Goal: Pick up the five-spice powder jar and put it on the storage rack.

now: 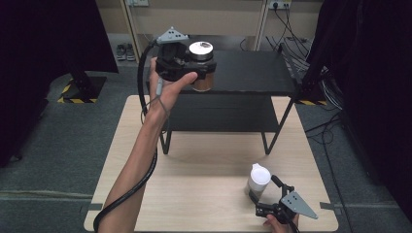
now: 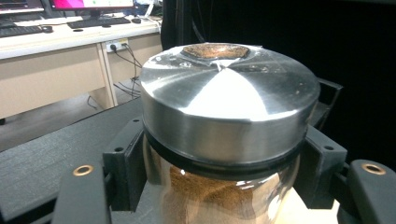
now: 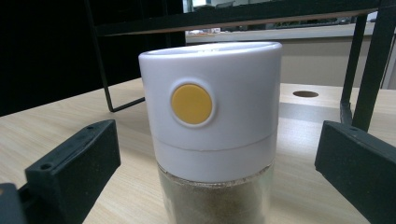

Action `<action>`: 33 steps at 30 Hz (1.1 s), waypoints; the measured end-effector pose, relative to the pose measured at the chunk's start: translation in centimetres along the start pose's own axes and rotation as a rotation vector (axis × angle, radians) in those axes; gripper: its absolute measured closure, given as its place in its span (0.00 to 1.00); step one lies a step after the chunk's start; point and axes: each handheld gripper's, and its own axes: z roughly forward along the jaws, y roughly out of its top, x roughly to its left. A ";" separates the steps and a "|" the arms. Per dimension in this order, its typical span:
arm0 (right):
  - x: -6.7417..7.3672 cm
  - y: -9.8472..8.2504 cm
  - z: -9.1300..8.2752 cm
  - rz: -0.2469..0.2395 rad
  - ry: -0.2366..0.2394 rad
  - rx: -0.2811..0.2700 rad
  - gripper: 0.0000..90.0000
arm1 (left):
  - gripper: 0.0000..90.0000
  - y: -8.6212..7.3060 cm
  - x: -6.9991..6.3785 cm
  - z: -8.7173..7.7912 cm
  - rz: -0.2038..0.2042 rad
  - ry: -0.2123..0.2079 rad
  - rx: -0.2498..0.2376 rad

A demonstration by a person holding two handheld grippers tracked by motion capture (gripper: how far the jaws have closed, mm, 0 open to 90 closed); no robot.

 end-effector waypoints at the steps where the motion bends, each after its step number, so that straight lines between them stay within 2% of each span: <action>1: 0.0 0.0 0.0 0.000 0.000 0.000 0.00 | 0.34 0.1 0.1 0.2 -0.002 0.004 0.002; 4: 0.0 0.0 0.0 0.000 0.000 0.000 0.00 | 0.34 0.2 0.2 0.6 0.001 0.022 -0.001; 10: 0.0 0.0 0.0 0.001 0.000 0.000 0.00 | 0.34 0.0 0.6 1.2 -0.020 0.045 -0.010; 16: 0.0 0.0 0.0 -0.001 0.000 0.001 0.00 | 0.34 -0.3 1.2 1.8 -0.032 0.057 -0.016; 27: 0.0 0.0 0.0 -0.001 0.003 0.003 0.00 | 0.34 -0.9 1.3 2.7 -0.014 0.078 -0.016; 33: 0.0 0.1 0.0 -0.001 0.002 0.003 0.00 | 0.34 -1.3 1.5 2.7 -0.011 0.072 -0.031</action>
